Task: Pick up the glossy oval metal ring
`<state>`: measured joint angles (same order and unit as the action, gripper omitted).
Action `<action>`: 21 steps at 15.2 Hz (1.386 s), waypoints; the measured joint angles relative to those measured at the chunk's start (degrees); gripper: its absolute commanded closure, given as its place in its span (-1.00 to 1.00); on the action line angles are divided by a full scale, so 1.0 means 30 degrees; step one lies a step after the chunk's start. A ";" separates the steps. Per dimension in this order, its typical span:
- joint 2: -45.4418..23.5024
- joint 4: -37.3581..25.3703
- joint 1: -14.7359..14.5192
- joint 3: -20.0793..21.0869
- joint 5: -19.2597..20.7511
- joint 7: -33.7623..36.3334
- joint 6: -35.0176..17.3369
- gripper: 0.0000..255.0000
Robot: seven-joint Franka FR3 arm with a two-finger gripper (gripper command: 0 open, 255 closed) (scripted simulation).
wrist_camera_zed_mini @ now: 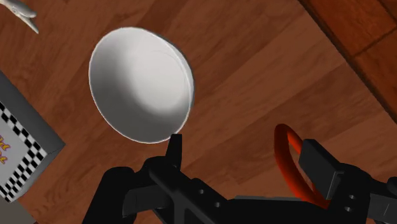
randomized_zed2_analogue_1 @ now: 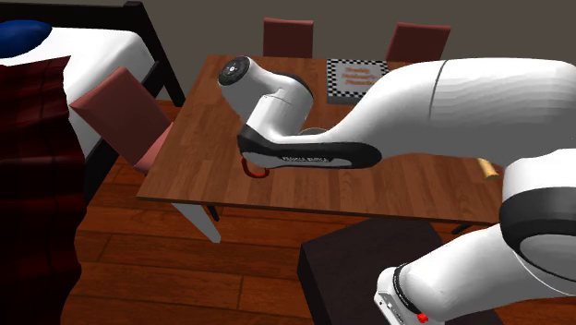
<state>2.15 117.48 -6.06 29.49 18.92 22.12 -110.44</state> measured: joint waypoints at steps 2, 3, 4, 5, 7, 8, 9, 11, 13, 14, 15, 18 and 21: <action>-0.1410 -0.0777 -0.0407 0.0461 0.1283 0.0704 0.0032 -1.00; -0.2356 -0.1465 -0.0660 0.0639 0.2053 0.1060 0.0176 -1.00; -0.3112 -0.1914 -0.0920 0.0754 0.2748 0.1344 0.0254 -1.00; -0.3633 -0.2037 -0.1114 0.0802 0.3302 0.1567 0.0142 -1.00; -0.4339 -0.2319 -0.1360 0.0815 0.3910 0.1912 0.0047 -1.00; -0.4555 -0.2324 -0.1423 0.0801 0.4089 0.2061 -0.0067 -1.00; -0.4736 -0.2223 -0.1452 0.0769 0.4257 0.2219 -0.0270 -1.00; -0.5038 -0.2129 -0.1513 0.0721 0.4503 0.2474 -0.0536 -1.00; -0.5343 -0.1986 -0.1571 0.0664 0.4755 0.2758 -0.0855 -1.00; -0.5387 -0.1968 -0.1570 0.0649 0.4792 0.2784 -0.0903 1.00; -0.5398 -0.1953 -0.1565 0.0642 0.4806 0.2792 -0.0929 1.00; -0.5397 -0.1945 -0.1561 0.0636 0.4822 0.2803 -0.0952 1.00; -0.5401 -0.1949 -0.1561 0.0635 0.4827 0.2804 -0.0956 1.00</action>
<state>-14.05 111.63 -10.74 31.39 33.40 30.53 -113.31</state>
